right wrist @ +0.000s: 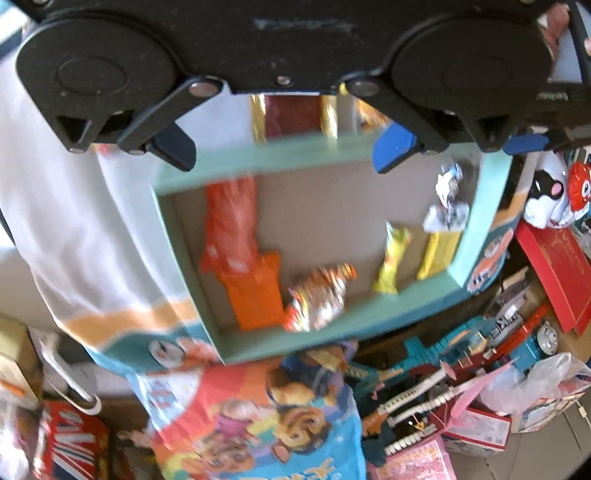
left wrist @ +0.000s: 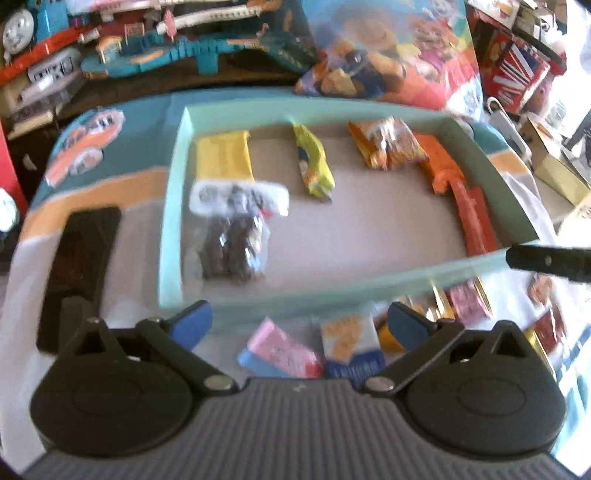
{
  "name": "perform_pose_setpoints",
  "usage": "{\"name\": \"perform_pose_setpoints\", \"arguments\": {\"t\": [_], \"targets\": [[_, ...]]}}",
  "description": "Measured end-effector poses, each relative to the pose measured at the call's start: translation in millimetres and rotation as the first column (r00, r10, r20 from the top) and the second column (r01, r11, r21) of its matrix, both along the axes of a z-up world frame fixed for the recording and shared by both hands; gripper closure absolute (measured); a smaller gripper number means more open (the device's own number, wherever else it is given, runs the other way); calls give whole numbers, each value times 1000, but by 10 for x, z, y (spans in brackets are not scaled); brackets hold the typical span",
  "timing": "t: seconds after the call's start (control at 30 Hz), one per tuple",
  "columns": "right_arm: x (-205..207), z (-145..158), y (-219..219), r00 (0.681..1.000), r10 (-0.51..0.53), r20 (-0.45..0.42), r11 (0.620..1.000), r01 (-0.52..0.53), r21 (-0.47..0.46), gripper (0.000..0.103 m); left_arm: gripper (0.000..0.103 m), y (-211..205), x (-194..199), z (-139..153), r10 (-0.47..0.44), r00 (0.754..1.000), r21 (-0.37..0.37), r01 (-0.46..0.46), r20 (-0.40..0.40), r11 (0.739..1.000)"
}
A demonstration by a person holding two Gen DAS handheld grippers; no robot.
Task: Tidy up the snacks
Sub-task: 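Grasp blue biscuit pack with left tool while right grasps yellow cracker pack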
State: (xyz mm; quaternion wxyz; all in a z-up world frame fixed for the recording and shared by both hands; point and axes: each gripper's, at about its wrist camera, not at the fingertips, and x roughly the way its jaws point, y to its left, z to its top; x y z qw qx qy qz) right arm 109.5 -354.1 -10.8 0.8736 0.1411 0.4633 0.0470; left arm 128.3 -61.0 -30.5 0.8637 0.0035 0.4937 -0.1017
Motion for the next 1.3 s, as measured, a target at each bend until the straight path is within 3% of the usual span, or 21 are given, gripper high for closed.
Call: {"name": "perform_pose_setpoints", "arguments": {"t": [0.3,0.37,0.5,0.67,0.77,0.97,1.3], "targets": [[-550,-192,-196,998,-43,-43,999,44,12,1,1,42,-339,-94,30,999,-23,-31,-29,999],[-677,-208,-216,998,-47,-34,999,47,-6,12,8,28,-364,-139,31,999,-17,-32,-35,999],[-870,-200,-226,1000,-27,-12,998,26,-64,28,41,-42,-307,-199,13,999,-12,-14,-39,1000],[-976,-156,-179,1000,9,4,993,-8,-120,57,48,-279,-193,-199,-64,998,30,64,4,998],[-1008,-104,-168,1000,20,20,993,-17,-119,57,50,-401,-122,-253,-99,995,54,99,2,994],[-985,-252,-78,996,78,-42,988,-82,-129,57,56,-396,-151,-364,-125,992,43,127,-36,991],[-977,-386,127,994,92,-57,984,-99,-150,54,58,-145,-334,-433,-100,991,-12,99,-90,995]]}}
